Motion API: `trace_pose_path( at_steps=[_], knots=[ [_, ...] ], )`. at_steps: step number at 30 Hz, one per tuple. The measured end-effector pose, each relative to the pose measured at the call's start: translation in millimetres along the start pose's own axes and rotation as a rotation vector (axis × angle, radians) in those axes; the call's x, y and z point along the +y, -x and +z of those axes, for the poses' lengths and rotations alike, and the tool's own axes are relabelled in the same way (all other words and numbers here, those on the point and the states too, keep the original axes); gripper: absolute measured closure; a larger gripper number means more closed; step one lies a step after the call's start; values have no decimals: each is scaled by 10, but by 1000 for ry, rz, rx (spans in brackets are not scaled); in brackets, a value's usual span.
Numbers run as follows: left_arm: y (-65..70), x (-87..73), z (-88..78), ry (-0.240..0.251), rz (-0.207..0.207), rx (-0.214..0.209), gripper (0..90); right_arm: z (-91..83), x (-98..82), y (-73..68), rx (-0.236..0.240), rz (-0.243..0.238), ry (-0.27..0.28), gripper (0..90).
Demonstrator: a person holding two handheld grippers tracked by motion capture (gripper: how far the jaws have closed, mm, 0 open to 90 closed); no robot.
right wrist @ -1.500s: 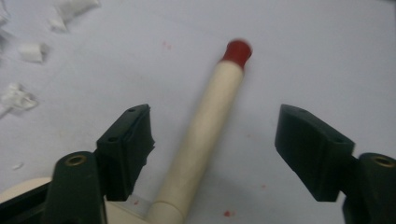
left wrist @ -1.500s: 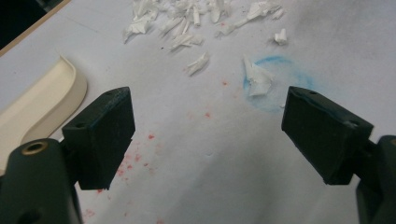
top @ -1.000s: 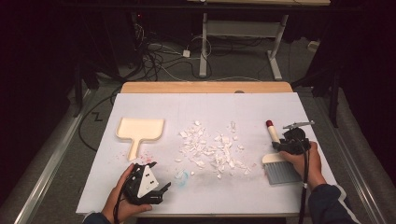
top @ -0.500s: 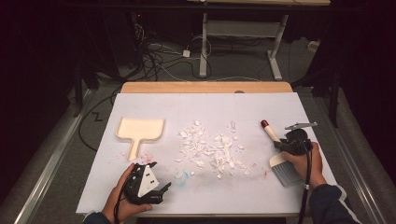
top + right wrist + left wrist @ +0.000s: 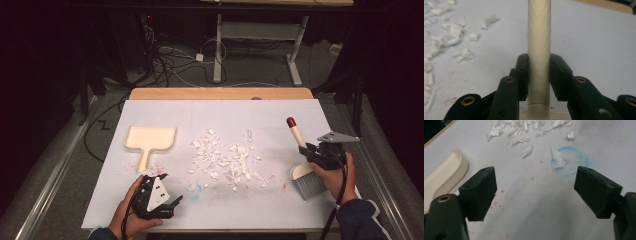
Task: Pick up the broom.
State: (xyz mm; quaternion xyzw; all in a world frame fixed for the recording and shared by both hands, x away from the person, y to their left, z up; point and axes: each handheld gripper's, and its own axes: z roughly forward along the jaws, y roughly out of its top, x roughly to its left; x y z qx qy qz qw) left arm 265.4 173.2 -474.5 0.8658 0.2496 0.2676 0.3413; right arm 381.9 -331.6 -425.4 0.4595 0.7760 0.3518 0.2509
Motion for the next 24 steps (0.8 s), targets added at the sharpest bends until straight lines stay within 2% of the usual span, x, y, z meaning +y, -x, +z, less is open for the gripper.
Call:
trace_pose_path(
  at_steps=[4,5,6,11,14,16,19,20,23,24],
  knots=[
    [-1,4,-3,2,-5,2,174,-129,26,-31,25,-5,56,715],
    [-1,4,-3,2,-5,2,174,-129,26,-31,25,-5,56,715],
    [-1,7,-6,3,-6,3,174,-196,51,-53,31,-3,83,716],
    [4,36,-25,21,-18,-3,174,-318,88,-145,48,-31,149,716],
    [12,53,-27,26,-22,-8,174,-342,100,-178,56,-35,157,716],
    [14,76,-33,34,-29,-12,174,-396,126,-232,68,-49,186,716],
    [22,144,-39,56,-51,-18,177,-446,147,-275,73,-52,212,716],
    [26,167,-39,63,-56,-21,179,-500,171,-327,82,-57,234,717],
    [53,291,-45,106,-83,-57,180,-553,198,-398,94,-68,250,717],
    [67,354,-43,132,-83,-67,181,-605,230,-500,101,-84,269,716]
  ],
)
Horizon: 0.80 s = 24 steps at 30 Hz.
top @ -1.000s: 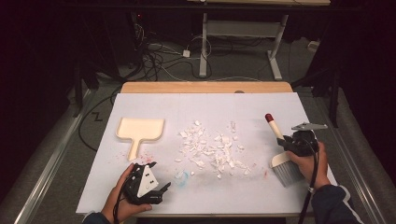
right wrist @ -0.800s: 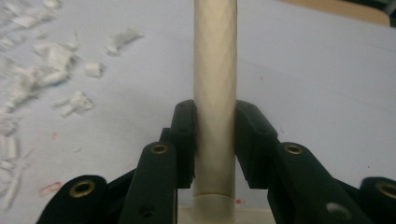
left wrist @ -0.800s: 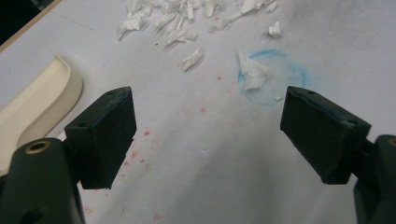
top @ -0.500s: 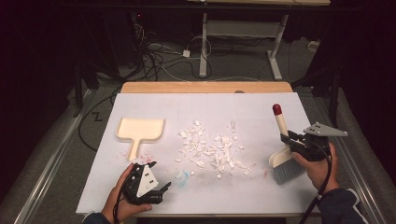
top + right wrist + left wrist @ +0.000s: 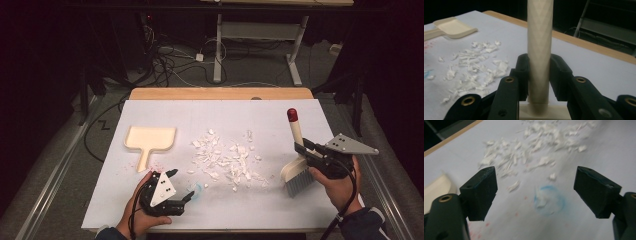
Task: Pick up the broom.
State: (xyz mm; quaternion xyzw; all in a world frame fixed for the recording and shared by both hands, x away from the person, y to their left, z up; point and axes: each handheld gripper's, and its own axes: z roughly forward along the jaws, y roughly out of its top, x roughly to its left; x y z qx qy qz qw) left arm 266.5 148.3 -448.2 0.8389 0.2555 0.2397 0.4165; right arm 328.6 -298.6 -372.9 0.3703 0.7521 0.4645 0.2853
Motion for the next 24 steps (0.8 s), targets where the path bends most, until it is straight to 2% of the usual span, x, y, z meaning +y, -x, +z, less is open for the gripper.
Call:
trace_pose_path(
  at_steps=[1,2,3,4,5,10,12,13,15,17,18,19,21,22,23,24],
  knots=[
    [25,35,13,5,-12,-18,182,-4,19,-37,10,-6,2,717],
    [90,138,55,27,-9,-48,182,-10,41,-87,19,-14,7,716],
    [90,138,55,27,-9,-48,182,-10,41,-87,19,-14,7,716],
    [133,195,83,40,-11,-66,183,-9,80,-192,34,-35,14,716],
    [185,257,116,53,-9,-87,183,-9,80,-192,34,-35,14,716],
    [528,650,339,117,29,-215,183,31,139,-454,55,-76,23,716],
    [660,777,445,127,49,-241,183,51,154,-528,72,-89,20,716],
    [756,859,525,130,73,-235,183,57,156,-570,77,-90,25,716],
    [858,951,636,139,78,-244,185,73,166,-644,96,-106,21,716],
    [967,1059,814,148,56,-235,198,77,167,-747,105,-124,23,716],
    [967,1059,814,148,56,-235,207,77,167,-747,105,-124,23,716],
    [976,1081,863,151,33,-241,215,66,165,-797,101,-128,34,716],
    [959,1103,944,159,-35,-253,233,62,169,-818,108,-130,30,716],
    [931,1104,978,168,-85,-260,272,44,165,-852,104,-123,46,716],
    [901,1102,1008,177,-129,-277,307,38,171,-863,109,-133,44,716],
    [861,1088,1036,200,-159,-311,329,32,172,-875,107,-136,47,716]
  ],
)
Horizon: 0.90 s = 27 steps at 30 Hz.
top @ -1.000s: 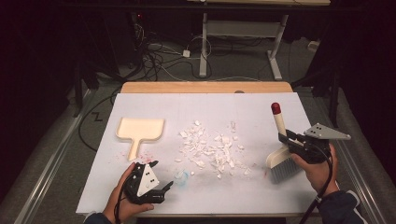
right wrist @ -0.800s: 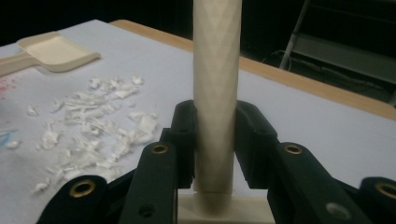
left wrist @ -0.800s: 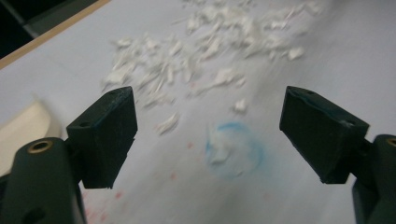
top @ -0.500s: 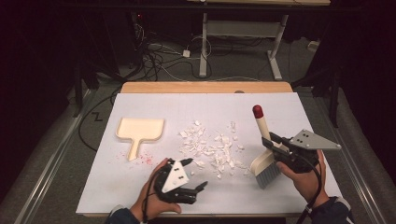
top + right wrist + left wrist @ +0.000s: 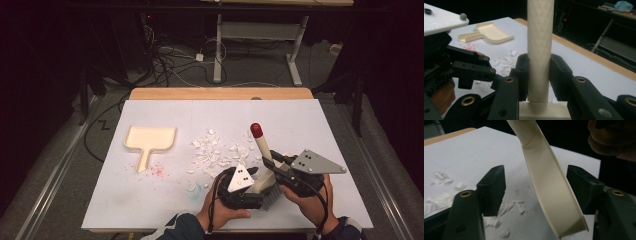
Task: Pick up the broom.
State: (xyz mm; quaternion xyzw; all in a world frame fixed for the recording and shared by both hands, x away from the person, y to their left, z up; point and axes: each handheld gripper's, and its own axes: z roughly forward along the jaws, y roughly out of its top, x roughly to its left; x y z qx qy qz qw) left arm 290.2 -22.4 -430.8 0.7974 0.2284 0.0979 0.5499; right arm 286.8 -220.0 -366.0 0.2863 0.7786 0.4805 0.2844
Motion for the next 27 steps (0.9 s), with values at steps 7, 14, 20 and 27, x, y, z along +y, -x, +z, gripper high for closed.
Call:
trace_pose_path(
  at_steps=[7,14,20,27],
  knots=[
    [-60,-11,-52,5,4,-27,586,-41,12,-28,1,2,24,714],
    [-189,50,-291,-93,97,-29,649,-120,0,49,125,-15,74,655],
    [-281,27,-517,-169,184,-116,649,-121,-40,102,296,-155,-20,493],
    [-283,-17,-703,-187,237,-212,648,37,-159,28,428,-225,-146,391]
  ],
)
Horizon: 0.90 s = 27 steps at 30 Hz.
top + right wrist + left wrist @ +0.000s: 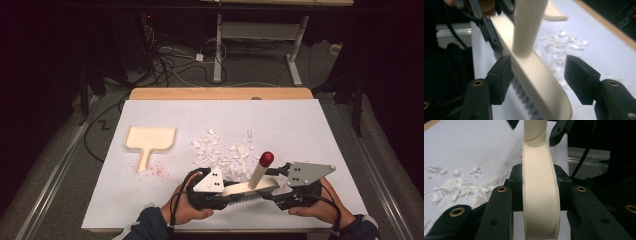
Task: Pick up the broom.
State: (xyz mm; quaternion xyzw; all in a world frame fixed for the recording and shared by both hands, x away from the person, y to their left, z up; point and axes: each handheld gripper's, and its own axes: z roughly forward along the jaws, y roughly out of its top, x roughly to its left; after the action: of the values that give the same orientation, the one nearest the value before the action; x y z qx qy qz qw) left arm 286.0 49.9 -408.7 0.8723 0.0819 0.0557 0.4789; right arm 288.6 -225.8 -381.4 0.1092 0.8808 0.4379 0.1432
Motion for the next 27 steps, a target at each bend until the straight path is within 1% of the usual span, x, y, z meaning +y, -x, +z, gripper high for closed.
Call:
trace_pose_path(
  at_steps=[1,2,3,5,7,8,9,10,11,12,13,14,15,16,17,18,19,20,21,23,24,25,26,27],
  knots=[
    [36,-10,-28,-10,23,-29,648,41,-6,-9,24,-6,-13,377],
    [51,-17,-43,-12,38,-42,648,82,-12,-19,54,-11,-27,363],
    [65,-23,-52,-8,44,-62,648,123,-18,-30,88,-19,-39,378],
    [93,-28,-67,-9,69,-96,648,207,-32,-74,165,-42,-68,426],
    [118,-29,-68,-6,85,-102,648,281,-47,-114,239,-53,-72,528],
    [115,-30,-67,-5,85,-104,647,310,-48,-123,268,-72,-52,600],
    [100,-37,-73,3,80,-113,645,319,-49,-134,289,-66,-42,632],
    [100,-37,-73,3,80,-113,640,319,-49,-134,289,-66,-42,632],
    [87,-44,-78,14,73,-106,640,317,-49,-145,293,-47,-38,641],
    [76,-46,-83,19,70,-96,598,316,-43,-137,285,-59,-27,667],
    [76,-41,-96,23,74,-45,577,309,-40,-141,272,-55,-25,673],
    [76,-41,-96,23,74,-45,520,304,-37,-142,258,-50,-23,676],
    [71,-41,-107,27,69,-22,520,304,-37,-142,258,-50,-23,676],
    [62,-45,-128,31,68,-9,439,279,-43,-120,220,-36,-17,676],
    [78,-53,-180,21,87,83,391,263,-48,-100,211,-24,-7,677],
    [86,-62,-209,13,96,131,302,242,-51,-77,188,-10,0,677],
    [88,-83,-245,16,99,162,280,217,-55,-51,154,4,0,678],
    [89,-111,-285,22,100,199,275,193,-61,-14,132,15,4,677],
    [84,-144,-324,23,96,239,248,166,-69,19,108,33,7,677],
    [60,-236,-400,11,89,318,222,114,-84,87,45,63,12,677],
    [43,-294,-441,7,80,354,211,83,-93,126,31,79,18,676],
    [43,-294,-441,7,80,354,205,83,-93,126,31,79,18,676],
    [22,-356,-483,4,64,385,198,35,-107,195,-14,102,26,676],
    [1,-422,-525,-8,56,413,198,35,-107,195,-14,102,26,676]
  ],
)
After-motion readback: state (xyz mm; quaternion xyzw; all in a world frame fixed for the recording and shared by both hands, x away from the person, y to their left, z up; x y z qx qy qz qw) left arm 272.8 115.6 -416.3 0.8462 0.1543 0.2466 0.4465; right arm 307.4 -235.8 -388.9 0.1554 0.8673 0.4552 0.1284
